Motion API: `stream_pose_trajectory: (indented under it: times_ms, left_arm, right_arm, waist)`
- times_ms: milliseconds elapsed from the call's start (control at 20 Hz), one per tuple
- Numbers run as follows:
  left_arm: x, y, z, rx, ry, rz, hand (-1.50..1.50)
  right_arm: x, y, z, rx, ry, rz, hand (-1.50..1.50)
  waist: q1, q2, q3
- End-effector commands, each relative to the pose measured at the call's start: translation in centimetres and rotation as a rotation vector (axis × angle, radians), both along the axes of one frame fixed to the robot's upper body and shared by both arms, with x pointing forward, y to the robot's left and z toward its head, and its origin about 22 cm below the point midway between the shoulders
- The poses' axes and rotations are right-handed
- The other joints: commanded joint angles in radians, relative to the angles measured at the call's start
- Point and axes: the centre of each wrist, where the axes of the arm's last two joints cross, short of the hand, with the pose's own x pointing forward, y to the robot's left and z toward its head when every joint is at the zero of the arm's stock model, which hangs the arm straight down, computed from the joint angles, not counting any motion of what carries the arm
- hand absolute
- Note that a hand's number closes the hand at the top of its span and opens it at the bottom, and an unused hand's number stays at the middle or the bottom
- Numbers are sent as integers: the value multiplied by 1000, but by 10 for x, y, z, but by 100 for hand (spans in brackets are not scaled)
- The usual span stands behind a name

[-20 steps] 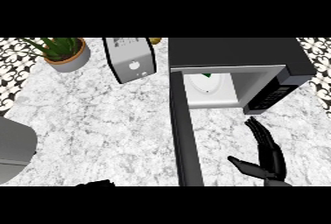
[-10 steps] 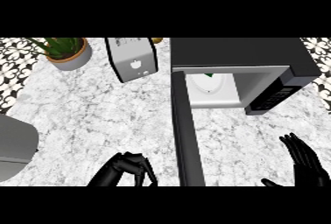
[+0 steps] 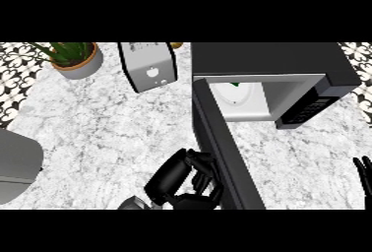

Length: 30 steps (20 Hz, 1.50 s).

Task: Pick up the milk, place it into the microwave and close the microwave

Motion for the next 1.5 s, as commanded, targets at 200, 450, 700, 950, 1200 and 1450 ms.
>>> stream_pose_trajectory:
  times_ms: [200, 450, 700, 950, 1200, 1450]
  left_arm:
    - [9, -57, -26, 164, 34, -9, 150]
    - [7, -67, -40, 208, 119, -44, 150]
    - [16, -81, -22, 194, 142, -56, -150]
    - [32, -86, 1, 49, 93, -13, 150]
    - [48, -92, 24, -66, 57, 0, 150]
    - [68, -94, 38, -88, 49, 41, 150]
  right_arm:
    - [3, -15, 38, 2, -67, 75, -150]
    - [21, -10, 59, 4, -103, 169, -150]
    - [21, 0, 67, 21, -120, 257, -150]
    - [41, 1, 98, -21, -179, 362, -150]
    - [51, 8, 111, -31, -197, 446, -150]
    - [56, 10, 127, -43, -238, 464, -150]
  waist:
    - [-37, 7, -1]
    - [-72, 16, -1]
    - [-119, 21, -2]
    - [-167, 35, -6]
    - [-212, 48, -6]
    - [-265, 56, -5]
